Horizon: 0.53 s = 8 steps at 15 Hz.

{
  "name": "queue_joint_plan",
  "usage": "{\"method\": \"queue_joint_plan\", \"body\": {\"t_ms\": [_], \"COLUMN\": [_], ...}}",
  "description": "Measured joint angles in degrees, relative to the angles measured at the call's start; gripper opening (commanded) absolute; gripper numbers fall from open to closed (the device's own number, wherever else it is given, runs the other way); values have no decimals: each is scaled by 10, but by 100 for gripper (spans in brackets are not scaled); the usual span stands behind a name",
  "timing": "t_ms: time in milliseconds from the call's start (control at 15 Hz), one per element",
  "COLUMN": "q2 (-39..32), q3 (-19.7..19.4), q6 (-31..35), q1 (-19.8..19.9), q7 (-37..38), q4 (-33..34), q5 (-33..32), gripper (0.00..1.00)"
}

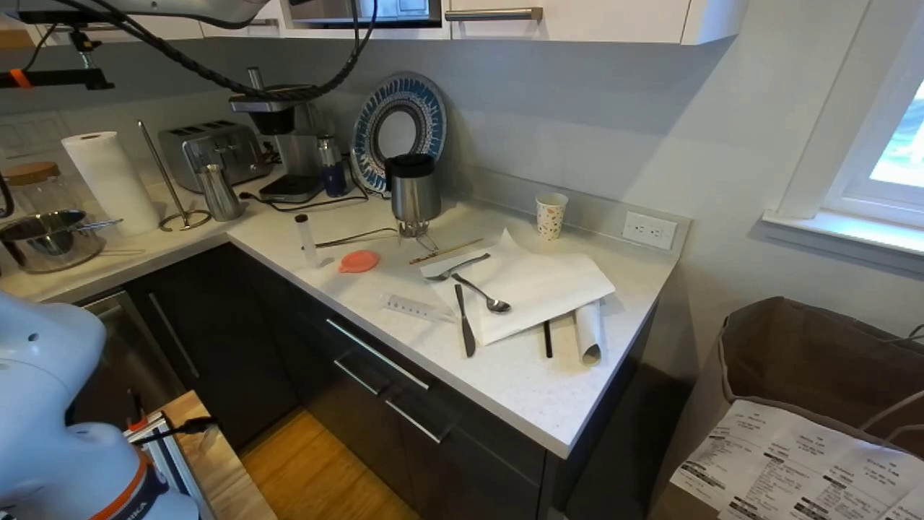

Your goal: Shut the microwave door

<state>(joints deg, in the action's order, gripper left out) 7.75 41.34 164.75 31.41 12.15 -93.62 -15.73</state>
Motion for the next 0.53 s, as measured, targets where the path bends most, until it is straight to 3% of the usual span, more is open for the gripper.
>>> {"method": "queue_joint_plan", "body": {"t_ms": [67,267,533], "q2": [1,8,71], "q3": [0,-68,-89], "q6": [-11,-92,-217], "q1": [-3,-99,-133], "q7": [-1,-12,-59], "q4": [0,-3,-38], "q5": [9,43,147], "gripper": [0,0,0]}}
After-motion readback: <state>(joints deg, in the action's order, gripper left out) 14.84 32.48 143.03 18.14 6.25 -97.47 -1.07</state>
